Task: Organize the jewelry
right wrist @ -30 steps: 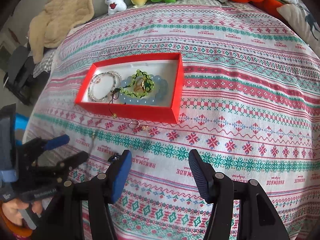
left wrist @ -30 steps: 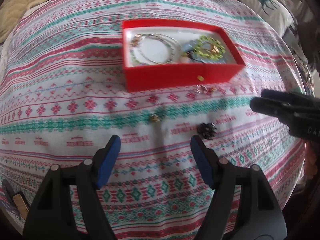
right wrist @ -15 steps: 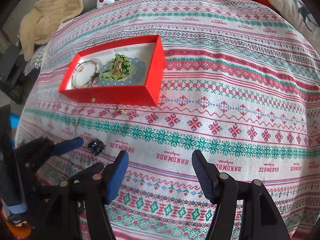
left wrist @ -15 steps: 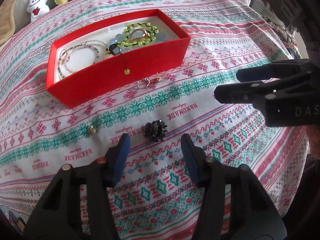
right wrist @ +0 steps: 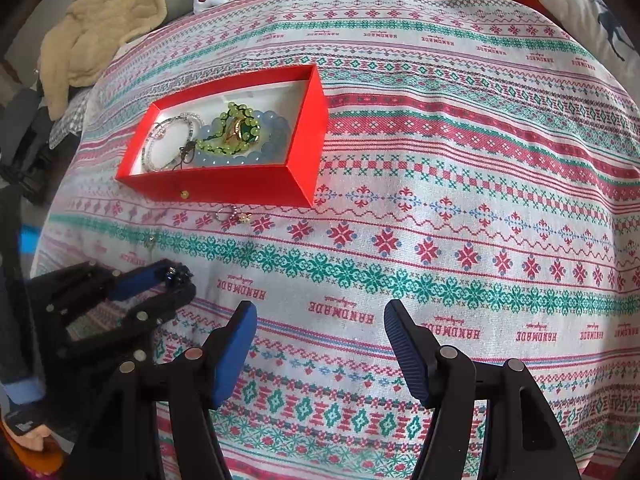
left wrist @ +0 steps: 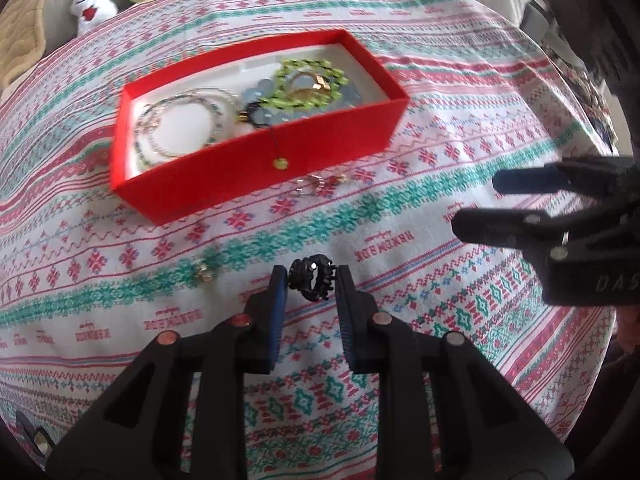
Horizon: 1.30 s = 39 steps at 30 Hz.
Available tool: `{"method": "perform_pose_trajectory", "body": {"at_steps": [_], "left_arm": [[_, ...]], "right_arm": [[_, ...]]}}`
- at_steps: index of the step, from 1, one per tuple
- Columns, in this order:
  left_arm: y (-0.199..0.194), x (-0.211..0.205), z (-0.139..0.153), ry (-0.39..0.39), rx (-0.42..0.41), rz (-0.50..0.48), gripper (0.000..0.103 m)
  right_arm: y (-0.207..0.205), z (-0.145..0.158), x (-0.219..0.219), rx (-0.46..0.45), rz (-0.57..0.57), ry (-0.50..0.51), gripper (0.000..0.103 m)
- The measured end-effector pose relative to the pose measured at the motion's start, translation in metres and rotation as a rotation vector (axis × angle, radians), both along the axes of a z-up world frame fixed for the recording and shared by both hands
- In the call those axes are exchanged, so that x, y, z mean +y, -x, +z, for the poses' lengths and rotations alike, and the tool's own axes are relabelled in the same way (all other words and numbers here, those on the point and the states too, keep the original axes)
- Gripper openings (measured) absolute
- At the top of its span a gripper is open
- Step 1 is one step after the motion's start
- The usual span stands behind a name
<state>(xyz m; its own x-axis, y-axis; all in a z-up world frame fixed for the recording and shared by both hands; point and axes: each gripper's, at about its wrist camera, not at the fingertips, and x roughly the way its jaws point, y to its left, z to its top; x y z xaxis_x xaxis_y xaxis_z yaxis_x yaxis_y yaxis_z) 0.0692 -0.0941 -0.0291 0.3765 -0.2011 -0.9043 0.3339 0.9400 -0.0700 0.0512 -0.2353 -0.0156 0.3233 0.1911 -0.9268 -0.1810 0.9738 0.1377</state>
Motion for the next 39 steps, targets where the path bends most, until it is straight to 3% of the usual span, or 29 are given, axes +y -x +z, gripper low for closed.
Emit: {"method": "perform_pose_trajectory", "body": {"at_steps": [9, 15, 26, 33, 39], "left_arm": [[-0.014, 0.047, 0.007, 0.009, 0.010, 0.126, 0.026], [-0.012, 0.061, 0.012, 0.013, 0.004, 0.145, 0.026], [-0.009, 0.076, 0.016, 0.038, 0.012, 0.161, 0.026], [-0.010, 0.077, 0.015, 0.039, 0.018, 0.163, 0.026], [-0.012, 0.079, 0.011, 0.043, 0.027, 0.183, 0.026]], "right_arm": [[-0.010, -0.002, 0.029, 0.022, 0.023, -0.070, 0.067], [-0.023, 0.006, 0.046, -0.013, 0.008, -0.155, 0.051], [-0.046, -0.009, 0.081, -0.025, -0.010, -0.229, 0.049], [-0.053, -0.023, 0.087, -0.042, -0.038, -0.132, 0.049], [-0.056, -0.031, 0.102, -0.089, -0.026, -0.035, 0.038]]}}
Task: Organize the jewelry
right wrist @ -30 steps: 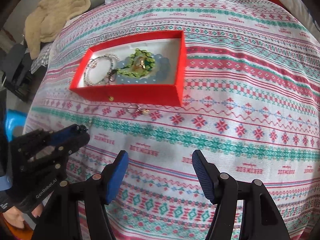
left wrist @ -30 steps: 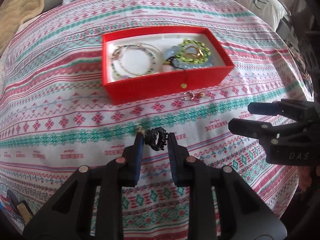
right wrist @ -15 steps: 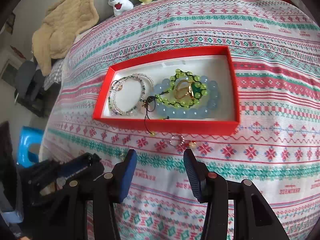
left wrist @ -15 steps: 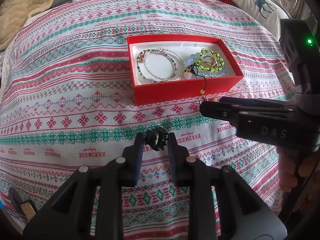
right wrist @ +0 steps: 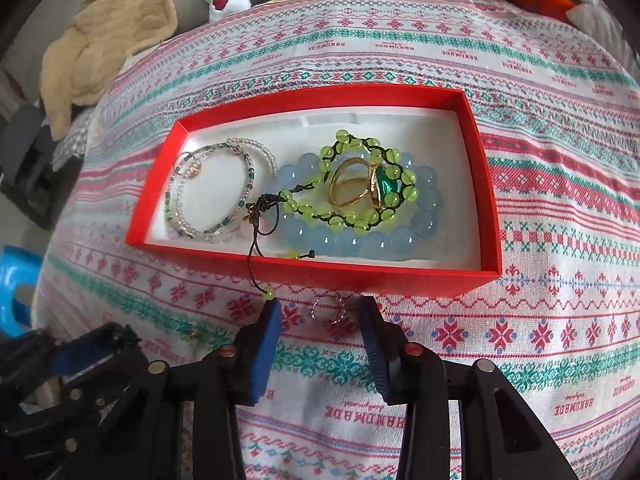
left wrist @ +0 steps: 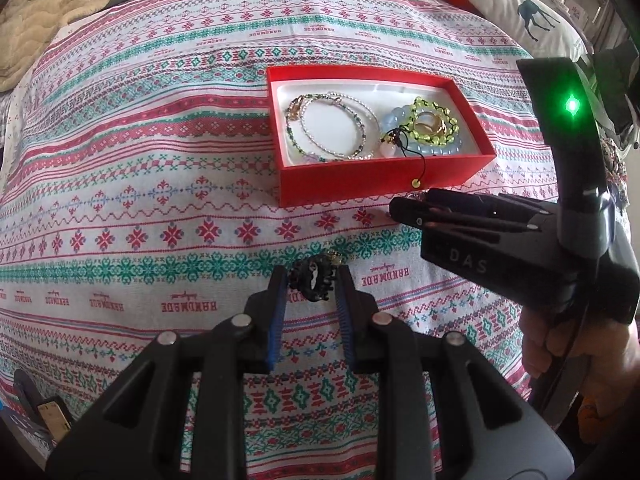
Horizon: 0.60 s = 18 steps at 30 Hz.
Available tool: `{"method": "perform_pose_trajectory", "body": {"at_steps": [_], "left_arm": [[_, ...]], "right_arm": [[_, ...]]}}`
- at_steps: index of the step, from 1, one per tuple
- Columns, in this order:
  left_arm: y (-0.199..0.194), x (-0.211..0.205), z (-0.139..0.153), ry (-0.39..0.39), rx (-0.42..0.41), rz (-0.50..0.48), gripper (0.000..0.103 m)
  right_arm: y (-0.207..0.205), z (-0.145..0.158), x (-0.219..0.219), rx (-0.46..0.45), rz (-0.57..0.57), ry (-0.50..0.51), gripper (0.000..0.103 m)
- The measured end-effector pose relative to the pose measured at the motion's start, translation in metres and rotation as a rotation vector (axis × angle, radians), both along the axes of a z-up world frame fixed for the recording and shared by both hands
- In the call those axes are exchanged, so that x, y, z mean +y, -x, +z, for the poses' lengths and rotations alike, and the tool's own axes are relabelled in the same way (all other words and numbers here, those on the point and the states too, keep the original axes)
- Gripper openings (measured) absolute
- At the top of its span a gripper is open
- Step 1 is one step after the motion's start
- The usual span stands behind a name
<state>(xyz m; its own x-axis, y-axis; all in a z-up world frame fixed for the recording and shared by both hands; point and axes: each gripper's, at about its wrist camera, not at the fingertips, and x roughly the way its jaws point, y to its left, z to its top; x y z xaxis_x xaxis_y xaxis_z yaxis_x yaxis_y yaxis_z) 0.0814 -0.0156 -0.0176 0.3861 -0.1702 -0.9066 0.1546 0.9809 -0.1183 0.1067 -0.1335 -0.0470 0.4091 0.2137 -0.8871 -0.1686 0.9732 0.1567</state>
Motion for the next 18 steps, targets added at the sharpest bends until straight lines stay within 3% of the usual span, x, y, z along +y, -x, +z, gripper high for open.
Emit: {"method": "perform_pose_trajectory", "body": {"at_steps": [8, 18], "left_arm": [[0.005, -0.002, -0.001, 0.028, 0.003, 0.076, 0.026], [0.007, 0.006, 0.004, 0.042, -0.002, 0.085, 0.026]], "right_arm": [[0.004, -0.006, 0.015, -0.070, 0.031, 0.133, 0.020], [0.009, -0.004, 0.017, -0.076, 0.051, 0.137, 0.019]]}}
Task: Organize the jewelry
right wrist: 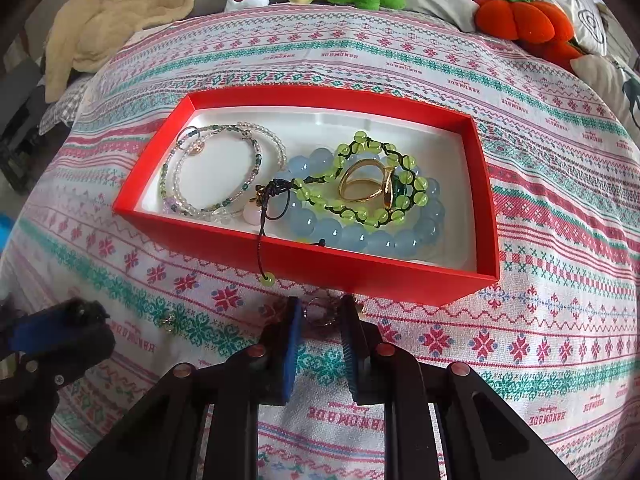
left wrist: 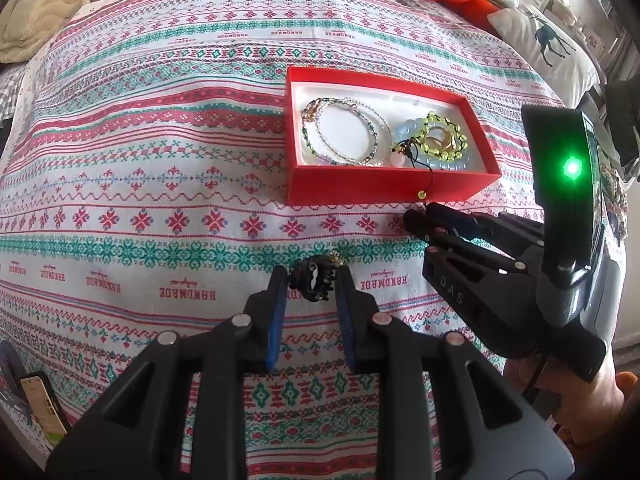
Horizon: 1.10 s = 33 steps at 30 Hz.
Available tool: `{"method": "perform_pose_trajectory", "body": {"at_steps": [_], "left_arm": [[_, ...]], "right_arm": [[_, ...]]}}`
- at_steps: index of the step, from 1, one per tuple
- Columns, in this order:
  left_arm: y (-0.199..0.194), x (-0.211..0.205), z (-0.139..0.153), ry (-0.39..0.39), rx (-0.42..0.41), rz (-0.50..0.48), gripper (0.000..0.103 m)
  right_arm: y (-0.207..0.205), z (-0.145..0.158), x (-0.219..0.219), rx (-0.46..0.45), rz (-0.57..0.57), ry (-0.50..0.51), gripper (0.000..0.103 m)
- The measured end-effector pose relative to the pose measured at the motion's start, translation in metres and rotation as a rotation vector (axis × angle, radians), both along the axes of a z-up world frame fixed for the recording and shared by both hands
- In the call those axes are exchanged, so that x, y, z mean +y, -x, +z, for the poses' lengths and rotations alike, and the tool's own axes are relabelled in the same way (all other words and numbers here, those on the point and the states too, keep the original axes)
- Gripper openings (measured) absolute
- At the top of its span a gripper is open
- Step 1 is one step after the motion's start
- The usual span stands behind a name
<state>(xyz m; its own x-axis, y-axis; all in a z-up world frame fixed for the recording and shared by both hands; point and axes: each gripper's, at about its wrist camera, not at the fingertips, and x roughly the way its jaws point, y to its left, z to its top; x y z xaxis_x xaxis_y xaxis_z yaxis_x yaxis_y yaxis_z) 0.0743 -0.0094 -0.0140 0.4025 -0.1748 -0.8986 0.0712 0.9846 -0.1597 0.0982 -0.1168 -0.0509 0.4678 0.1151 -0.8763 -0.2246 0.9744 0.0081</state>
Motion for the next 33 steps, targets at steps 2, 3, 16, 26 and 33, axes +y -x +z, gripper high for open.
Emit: {"method": "perform_pose_trajectory", "body": {"at_steps": [2, 3, 16, 26, 33], "left_arm": [[0.001, 0.002, 0.001, 0.002, -0.002, 0.000, 0.026], [0.001, 0.002, 0.001, 0.003, -0.002, 0.001, 0.026], [-0.001, 0.006, 0.008, 0.007, -0.015, 0.009, 0.026], [-0.003, 0.011, 0.017, 0.019, -0.040, 0.016, 0.026], [-0.012, 0.009, 0.030, 0.038, -0.075, 0.013, 0.026]], "right_arm": [[0.004, 0.002, 0.000, 0.004, 0.003, -0.007, 0.019], [0.004, 0.003, 0.000, 0.006, 0.004, -0.010, 0.019], [0.017, 0.028, -0.003, 0.022, 0.037, -0.053, 0.019], [0.031, 0.055, -0.006, -0.002, 0.075, -0.112, 0.020], [0.035, 0.075, -0.022, -0.040, 0.063, -0.159, 0.020]]}}
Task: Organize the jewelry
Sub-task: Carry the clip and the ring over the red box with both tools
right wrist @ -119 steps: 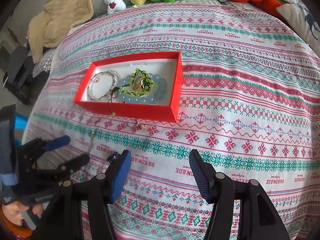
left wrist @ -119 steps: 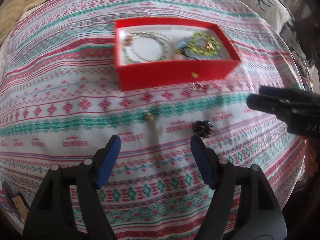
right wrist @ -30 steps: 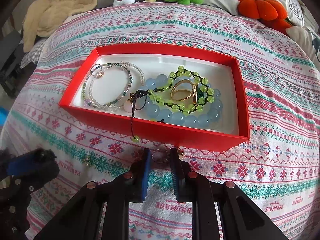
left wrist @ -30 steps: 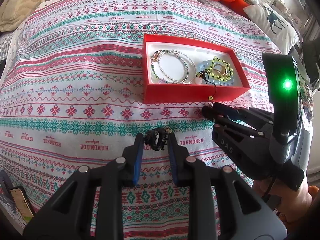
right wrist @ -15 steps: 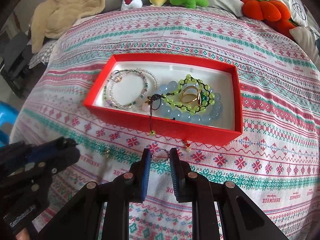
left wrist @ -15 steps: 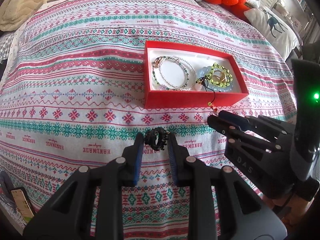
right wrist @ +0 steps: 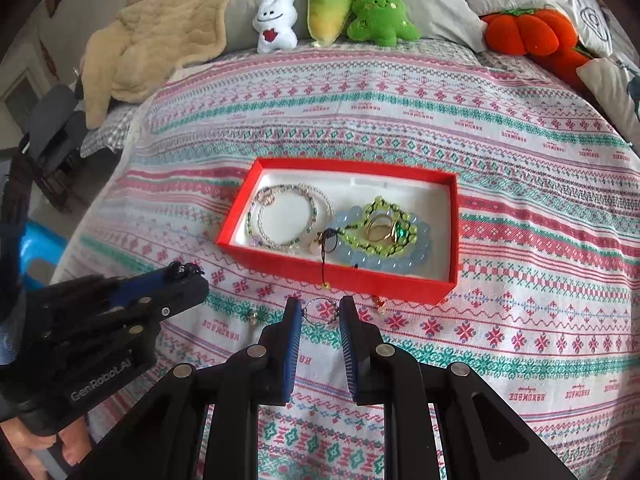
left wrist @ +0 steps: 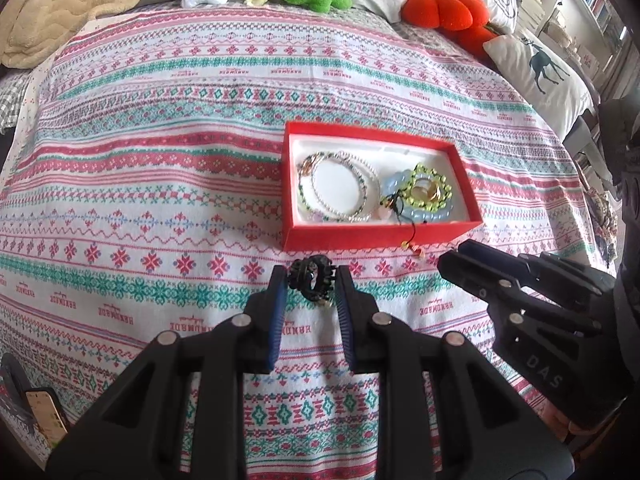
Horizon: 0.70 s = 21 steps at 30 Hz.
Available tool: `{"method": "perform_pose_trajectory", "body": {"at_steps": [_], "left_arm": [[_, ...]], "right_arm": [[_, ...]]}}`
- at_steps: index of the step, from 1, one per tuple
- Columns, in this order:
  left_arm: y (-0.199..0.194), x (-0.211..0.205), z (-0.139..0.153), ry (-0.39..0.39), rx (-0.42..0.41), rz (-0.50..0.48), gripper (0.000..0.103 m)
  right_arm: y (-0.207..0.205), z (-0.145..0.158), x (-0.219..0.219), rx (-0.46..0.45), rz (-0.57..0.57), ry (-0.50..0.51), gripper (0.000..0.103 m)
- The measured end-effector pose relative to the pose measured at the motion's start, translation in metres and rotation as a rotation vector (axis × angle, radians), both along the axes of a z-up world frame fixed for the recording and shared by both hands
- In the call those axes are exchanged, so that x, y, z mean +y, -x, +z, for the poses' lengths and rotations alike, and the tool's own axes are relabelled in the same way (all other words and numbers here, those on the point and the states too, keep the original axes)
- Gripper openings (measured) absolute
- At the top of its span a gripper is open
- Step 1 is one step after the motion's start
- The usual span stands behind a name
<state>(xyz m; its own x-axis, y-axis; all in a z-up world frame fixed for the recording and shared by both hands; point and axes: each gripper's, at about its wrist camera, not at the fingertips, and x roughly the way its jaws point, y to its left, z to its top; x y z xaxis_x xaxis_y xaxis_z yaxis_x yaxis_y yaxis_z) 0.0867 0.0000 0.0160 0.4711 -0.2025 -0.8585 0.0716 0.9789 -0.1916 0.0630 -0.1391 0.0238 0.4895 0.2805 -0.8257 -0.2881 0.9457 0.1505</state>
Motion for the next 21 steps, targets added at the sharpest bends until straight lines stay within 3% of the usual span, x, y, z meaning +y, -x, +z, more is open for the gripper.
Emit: {"method": "perform_pose_trajectory", "body": {"at_steps": [10, 21], "left_arm": [[-0.025, -0.002, 0.013, 0.056, -0.057, -0.002, 0.026], [-0.051, -0.020, -0.007, 0.101, -0.042, -0.016, 0.026]], "right_arm": [[-0.018, 0.020, -0.033, -0.049, -0.063, -0.067, 0.020], [-0.043, 0.000, -0.049, 0.034, -0.074, -0.120, 0.020]]}}
